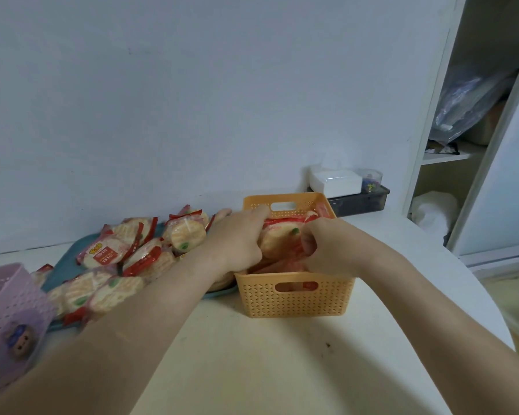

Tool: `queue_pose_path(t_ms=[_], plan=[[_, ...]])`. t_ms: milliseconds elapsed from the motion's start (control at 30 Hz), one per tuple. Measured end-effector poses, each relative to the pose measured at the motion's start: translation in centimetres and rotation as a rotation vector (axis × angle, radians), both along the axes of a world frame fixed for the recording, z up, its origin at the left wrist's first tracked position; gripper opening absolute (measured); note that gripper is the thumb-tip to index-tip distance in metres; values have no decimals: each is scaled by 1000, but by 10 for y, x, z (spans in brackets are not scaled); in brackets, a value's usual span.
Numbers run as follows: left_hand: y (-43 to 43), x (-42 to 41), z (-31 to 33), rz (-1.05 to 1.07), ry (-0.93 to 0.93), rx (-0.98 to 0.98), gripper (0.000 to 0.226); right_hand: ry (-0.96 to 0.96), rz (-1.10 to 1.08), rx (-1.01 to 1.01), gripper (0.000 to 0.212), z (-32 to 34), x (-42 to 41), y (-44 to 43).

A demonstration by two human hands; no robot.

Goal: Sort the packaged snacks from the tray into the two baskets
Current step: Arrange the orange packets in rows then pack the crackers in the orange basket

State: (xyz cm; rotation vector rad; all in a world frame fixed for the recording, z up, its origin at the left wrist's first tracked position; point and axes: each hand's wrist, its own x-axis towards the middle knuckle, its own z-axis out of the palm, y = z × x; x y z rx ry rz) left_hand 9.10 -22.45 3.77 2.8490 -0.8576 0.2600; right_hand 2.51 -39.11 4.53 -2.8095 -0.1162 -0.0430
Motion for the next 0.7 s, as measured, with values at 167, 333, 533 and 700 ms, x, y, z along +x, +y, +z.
queue_pose_path(t_ms=[167, 333, 533, 700], plan=[[5, -4, 8, -52, 176, -5, 41, 135, 37, 6, 51, 6, 4, 0], [12, -5, 20, -93, 295, 49, 56, -72, 20, 213, 60, -9, 12, 2], [16, 0, 30, -95, 451, 38, 63, -226, 103, 236, 21, -15, 16, -3], [16, 5, 35, -59, 376, -206, 50, -143, 149, 358, 28, -13, 13, -4]])
